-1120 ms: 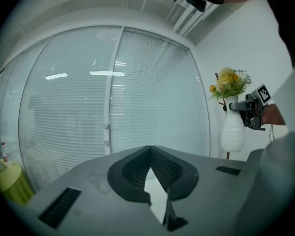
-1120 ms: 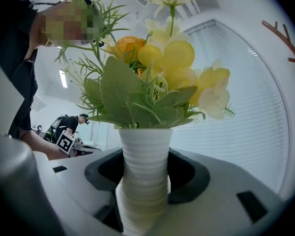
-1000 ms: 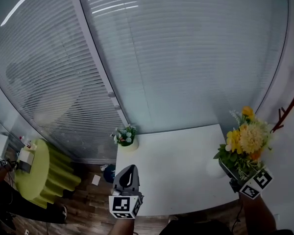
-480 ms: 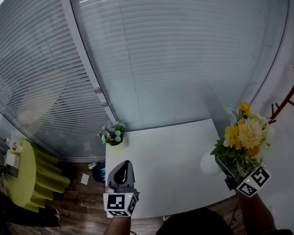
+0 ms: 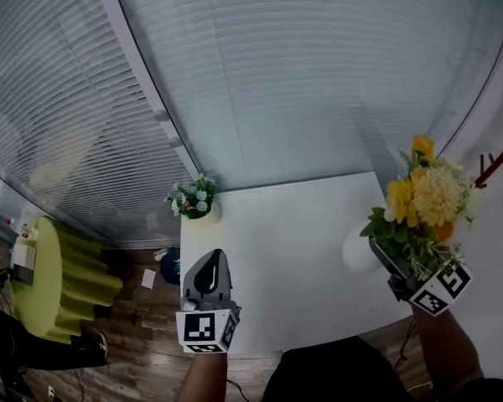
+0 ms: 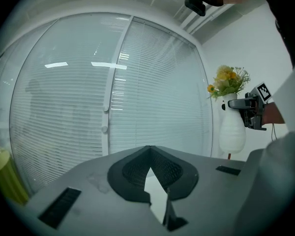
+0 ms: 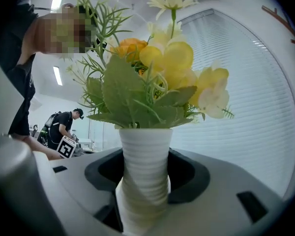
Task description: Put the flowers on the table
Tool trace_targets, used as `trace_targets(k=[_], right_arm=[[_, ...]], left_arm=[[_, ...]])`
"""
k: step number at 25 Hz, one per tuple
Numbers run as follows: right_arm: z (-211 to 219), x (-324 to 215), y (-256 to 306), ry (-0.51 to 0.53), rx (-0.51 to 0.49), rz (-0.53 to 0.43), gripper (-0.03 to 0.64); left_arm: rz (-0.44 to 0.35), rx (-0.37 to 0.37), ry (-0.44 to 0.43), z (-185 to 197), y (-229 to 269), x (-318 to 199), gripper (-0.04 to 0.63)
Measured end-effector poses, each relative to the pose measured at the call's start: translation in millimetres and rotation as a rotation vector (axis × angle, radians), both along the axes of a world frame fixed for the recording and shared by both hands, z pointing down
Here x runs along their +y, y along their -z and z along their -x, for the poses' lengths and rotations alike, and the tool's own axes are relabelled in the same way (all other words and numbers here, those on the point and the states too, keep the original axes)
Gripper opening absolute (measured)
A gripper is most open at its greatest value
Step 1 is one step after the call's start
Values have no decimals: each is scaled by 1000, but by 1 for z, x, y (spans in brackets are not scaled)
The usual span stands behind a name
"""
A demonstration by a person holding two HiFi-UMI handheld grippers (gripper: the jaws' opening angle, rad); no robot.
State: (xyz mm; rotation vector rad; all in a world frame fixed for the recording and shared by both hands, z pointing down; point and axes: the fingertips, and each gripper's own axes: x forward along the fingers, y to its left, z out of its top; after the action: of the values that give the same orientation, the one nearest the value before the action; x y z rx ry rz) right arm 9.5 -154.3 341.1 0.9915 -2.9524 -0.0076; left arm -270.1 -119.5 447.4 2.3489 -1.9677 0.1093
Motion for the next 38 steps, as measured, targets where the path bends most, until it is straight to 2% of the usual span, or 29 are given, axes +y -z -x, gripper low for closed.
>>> trace_targets(k=[9, 13, 16, 21, 26, 29, 33, 38], right_arm=[[-3, -10, -21, 34, 17, 10, 256], [-3, -22, -38, 45, 22, 19, 256], [-4, -38, -60, 53, 23, 47, 256], [11, -74, -98, 59, 43, 62, 256], [16, -83, -105, 81, 64, 46, 256], [21, -95, -109, 93, 83, 55, 256], [20, -103, -124, 89, 108, 70, 256], [19, -113, -148, 78, 112, 104, 256]], left_arm=[[23, -10, 21, -17, 6, -1, -5], [51, 20, 39, -21, 6, -5, -5], [64, 13, 32, -27, 1, -12, -5], [99, -13, 86, -3, -33, -39, -5], [101, -18, 87, -11, -27, -48, -5], [156, -55, 94, -4, -27, -58, -5], [125, -31, 92, -4, -29, -71, -5], [204, -29, 87, -4, -57, -73, -5]])
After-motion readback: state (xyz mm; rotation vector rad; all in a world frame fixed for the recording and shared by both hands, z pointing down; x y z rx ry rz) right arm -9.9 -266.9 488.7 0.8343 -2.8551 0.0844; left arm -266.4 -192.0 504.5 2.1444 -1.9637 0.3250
